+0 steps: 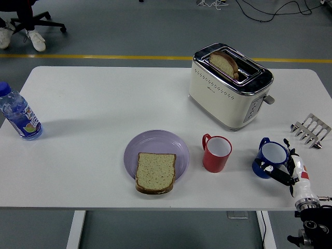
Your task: Pick up the cup,pour liquid into bread,place the cup on the desk
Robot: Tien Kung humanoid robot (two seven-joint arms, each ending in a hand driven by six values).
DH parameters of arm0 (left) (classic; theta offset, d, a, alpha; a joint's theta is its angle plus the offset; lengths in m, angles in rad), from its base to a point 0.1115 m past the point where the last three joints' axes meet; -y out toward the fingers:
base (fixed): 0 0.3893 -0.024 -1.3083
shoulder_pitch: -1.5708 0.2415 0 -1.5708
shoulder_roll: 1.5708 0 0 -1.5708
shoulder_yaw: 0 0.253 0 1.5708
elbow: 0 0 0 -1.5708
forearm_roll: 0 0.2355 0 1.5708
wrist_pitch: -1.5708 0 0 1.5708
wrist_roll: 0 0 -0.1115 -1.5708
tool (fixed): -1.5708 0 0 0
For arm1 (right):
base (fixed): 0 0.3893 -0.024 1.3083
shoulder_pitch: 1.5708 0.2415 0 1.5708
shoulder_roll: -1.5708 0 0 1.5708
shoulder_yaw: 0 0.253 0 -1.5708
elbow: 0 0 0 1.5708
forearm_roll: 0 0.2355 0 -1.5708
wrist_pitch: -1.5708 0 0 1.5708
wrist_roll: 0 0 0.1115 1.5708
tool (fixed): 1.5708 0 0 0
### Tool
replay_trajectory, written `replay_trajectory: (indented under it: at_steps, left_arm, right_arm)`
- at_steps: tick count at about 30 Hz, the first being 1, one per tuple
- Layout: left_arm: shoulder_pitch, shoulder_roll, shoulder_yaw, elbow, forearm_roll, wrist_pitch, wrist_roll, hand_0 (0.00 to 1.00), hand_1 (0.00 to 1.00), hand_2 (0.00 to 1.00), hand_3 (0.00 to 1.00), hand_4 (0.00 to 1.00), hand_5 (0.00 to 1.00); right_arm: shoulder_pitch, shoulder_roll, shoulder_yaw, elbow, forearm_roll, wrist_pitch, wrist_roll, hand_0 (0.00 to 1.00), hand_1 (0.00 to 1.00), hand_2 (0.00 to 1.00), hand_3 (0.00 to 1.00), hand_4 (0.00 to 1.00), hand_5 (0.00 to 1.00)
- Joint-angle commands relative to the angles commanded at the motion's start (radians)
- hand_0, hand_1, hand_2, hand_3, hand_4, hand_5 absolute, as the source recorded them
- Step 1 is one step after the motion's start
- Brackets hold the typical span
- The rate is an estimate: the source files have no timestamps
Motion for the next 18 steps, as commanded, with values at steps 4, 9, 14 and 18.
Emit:
replay_trajectory:
  at_steps: [4,9,14,18]
  left_arm:
    - [0.001,0.0,0.0,0.0,-0.001,0.0,0.0,0.631,0.622,0.66,0.561,0.37,0.998]
    - [0.0,-0.001,-0.003,0.0,0.0,0.0,0.0,0.631,0.623,0.661,0.562,0.369,0.998]
    - [0.001,-0.002,-0.003,0.0,-0.001,0.0,0.0,0.631,0.623,0.662,0.563,0.366,0.998]
    - [0.001,-0.002,-0.002,0.0,0.0,0.0,0.0,0.631,0.623,0.661,0.563,0.366,0.998]
  right_arm:
    - [0.011,0.001,-0.009,-0.013,0.013,-0.01,0.005,0.895,0.851,0.935,0.997,0.998,0.222]
    - [0.024,0.002,-0.016,-0.03,0.041,-0.035,0.018,0.887,0.836,0.93,0.983,0.998,0.223]
    - [0.035,0.003,-0.025,-0.043,0.052,-0.052,0.026,0.865,0.805,0.896,0.94,0.998,0.221]
    - [0.041,0.003,-0.032,-0.05,0.068,-0.076,0.04,0.818,0.76,0.816,0.873,0.998,0.214]
